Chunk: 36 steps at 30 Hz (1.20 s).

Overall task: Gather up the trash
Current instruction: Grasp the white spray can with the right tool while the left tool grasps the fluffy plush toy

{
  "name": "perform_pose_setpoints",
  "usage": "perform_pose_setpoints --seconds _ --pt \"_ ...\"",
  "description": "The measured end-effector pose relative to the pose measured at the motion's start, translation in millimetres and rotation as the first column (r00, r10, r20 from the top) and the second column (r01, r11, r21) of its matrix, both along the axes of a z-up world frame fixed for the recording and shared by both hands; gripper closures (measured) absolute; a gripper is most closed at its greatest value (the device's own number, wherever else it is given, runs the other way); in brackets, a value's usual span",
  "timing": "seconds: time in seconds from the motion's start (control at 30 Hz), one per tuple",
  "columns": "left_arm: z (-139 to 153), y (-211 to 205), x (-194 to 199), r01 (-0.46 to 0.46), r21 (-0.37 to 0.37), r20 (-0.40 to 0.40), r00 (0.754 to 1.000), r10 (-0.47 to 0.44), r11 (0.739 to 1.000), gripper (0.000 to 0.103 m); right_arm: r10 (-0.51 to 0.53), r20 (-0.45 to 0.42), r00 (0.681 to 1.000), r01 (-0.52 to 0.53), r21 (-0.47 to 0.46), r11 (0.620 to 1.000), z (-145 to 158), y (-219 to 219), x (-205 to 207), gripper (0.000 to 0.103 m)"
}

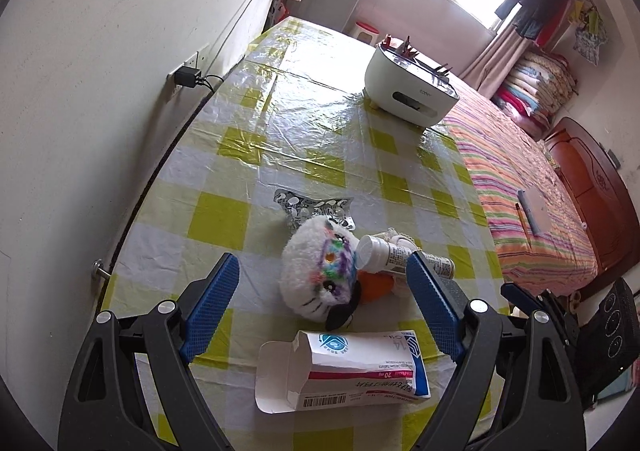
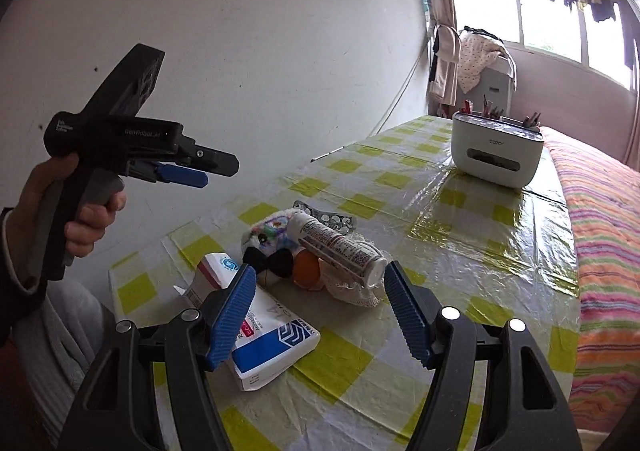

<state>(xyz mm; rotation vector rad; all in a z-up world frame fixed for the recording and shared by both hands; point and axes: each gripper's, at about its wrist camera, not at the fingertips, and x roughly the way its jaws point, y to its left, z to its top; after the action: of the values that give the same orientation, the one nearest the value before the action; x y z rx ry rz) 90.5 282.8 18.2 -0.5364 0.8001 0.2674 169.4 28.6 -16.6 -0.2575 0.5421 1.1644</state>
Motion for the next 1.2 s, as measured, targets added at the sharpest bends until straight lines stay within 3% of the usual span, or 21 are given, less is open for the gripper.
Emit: perform_pose_setpoints --seconds 0.07,0.2,0.37,0.5,0.57,0.6,0.63,0.67,0.8,0.97,1.1,1.2 --pt "-1.1 3.5 -0.8 -0.004 -0.014 -0.003 1.000 0.004 1.000 0.019 0.065 0.028 0.997 -0.064 -0.064 0.996 -3.8 21.0 1.6 0.038" --pt "0.2 5.9 -0.9 -0.007 -0.045 0.006 1.000 0.007 0.999 0.019 0.106 0.084 0.991 -0.085 -0.222 0.971 -11.4 54.6 10.5 0.038" --pt "6.9 2.3 2.3 0.002 -0.069 0.028 1.000 0.000 0.998 0.019 0.130 0.085 0.988 -0.099 -0.293 0.951 -6.8 85.4 27.3 0.038" --pt "7.6 0.4 6.4 0.007 -0.076 0.025 1.000 -0.006 0.997 0.019 0.156 0.095 0.983 -0.109 -0.380 0.919 -19.7 108.8 27.4 0.038" --pt "6.1 1.7 7.5 0.004 -0.074 0.018 1.000 -0.002 0.997 0.019 0.153 0.071 0.986 -0.108 -0.434 0.894 -32.7 118.2 29.3 0.050" --pt "5.6 2.1 8.0 0.003 -0.072 0.014 1.000 -0.002 0.997 0.019 0.154 0.068 0.986 -0.108 -0.450 0.886 -37.5 119.0 28.6 0.065" --pt "5.1 2.4 8.6 0.002 -0.071 0.010 1.000 -0.001 0.997 0.019 0.151 0.068 0.986 -0.107 -0.436 0.894 -37.5 116.3 27.4 0.073" --pt "4.6 2.9 9.0 0.000 -0.071 0.007 1.000 0.001 0.998 0.019 0.145 0.044 0.988 -0.115 -0.407 0.906 -35.5 111.5 27.7 0.074" --pt "0.5 5.3 13.1 -0.010 -0.063 -0.015 1.000 0.009 0.998 0.019 0.110 -0.026 0.994 -0.113 -0.272 0.956 -25.0 81.4 27.0 0.075" --pt "-10.6 10.7 21.5 -0.034 -0.054 -0.061 0.998 0.030 0.998 0.019 0.056 -0.128 0.990 -0.070 -0.108 0.992 -16.5 28.9 21.0 0.075" --pt "-25.9 10.3 32.8 -0.031 -0.028 -0.127 0.991 0.027 0.999 0.019 0.021 -0.229 0.973 -0.016 0.025 1.000 -18.3 -15.2 11.0 0.075" --pt "-36.3 7.4 41.9 -0.020 -0.027 -0.172 0.985 0.015 0.999 0.019 0.032 -0.240 0.970 -0.011 0.090 0.996 -12.6 -31.5 -4.5 0.075"
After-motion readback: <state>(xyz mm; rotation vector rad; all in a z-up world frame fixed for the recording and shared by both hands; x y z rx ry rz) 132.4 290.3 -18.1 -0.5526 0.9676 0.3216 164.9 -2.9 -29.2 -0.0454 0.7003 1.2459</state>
